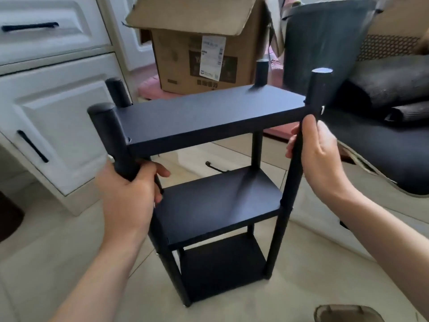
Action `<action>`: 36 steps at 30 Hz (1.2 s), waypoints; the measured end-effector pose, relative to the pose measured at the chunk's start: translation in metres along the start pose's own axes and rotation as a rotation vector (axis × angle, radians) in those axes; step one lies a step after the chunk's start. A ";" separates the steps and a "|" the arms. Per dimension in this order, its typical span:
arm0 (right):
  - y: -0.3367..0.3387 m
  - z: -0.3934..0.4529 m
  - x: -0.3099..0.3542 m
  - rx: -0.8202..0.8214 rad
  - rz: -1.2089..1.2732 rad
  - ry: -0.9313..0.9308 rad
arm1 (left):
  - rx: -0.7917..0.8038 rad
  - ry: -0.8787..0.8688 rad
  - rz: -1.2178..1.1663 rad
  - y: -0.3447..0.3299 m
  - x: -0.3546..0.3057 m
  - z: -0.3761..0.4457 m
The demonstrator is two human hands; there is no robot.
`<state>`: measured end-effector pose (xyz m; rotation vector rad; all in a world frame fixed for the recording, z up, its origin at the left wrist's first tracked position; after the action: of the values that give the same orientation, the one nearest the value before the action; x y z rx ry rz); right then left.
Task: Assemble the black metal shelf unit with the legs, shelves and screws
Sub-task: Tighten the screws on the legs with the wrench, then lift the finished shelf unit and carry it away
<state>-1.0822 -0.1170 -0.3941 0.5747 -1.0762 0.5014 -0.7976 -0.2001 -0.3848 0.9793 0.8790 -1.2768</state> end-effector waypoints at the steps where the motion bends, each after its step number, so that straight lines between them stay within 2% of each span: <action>1: -0.004 0.009 -0.004 -0.001 0.020 0.025 | -0.013 -0.007 -0.013 -0.004 0.001 0.008; 7: -0.019 0.052 -0.010 0.057 0.038 0.001 | -0.059 0.073 -0.039 -0.021 0.005 0.048; 14: -0.007 0.081 0.043 0.102 0.002 -0.135 | -0.016 0.168 -0.040 -0.030 -0.062 0.088; 27: 0.095 0.105 0.269 0.107 0.047 -0.283 | 0.077 0.313 0.036 -0.002 -0.293 0.140; 36: 0.203 0.073 0.419 -0.014 0.001 -0.394 | 0.280 0.396 0.036 -0.009 -0.441 0.128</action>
<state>-1.0957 0.0294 0.0535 0.6773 -1.4529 0.3890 -0.8508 -0.1656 0.0695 1.4987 0.9923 -1.2150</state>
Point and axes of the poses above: each hand's wrist, its own z-axis towards the middle knuckle, its own y-axis out of the back of the hand, x = y × z, the point moved 4 cm from there along z, towards the middle knuckle, and after that the axes turned 2 degrees about x, right-handed, at the moved point
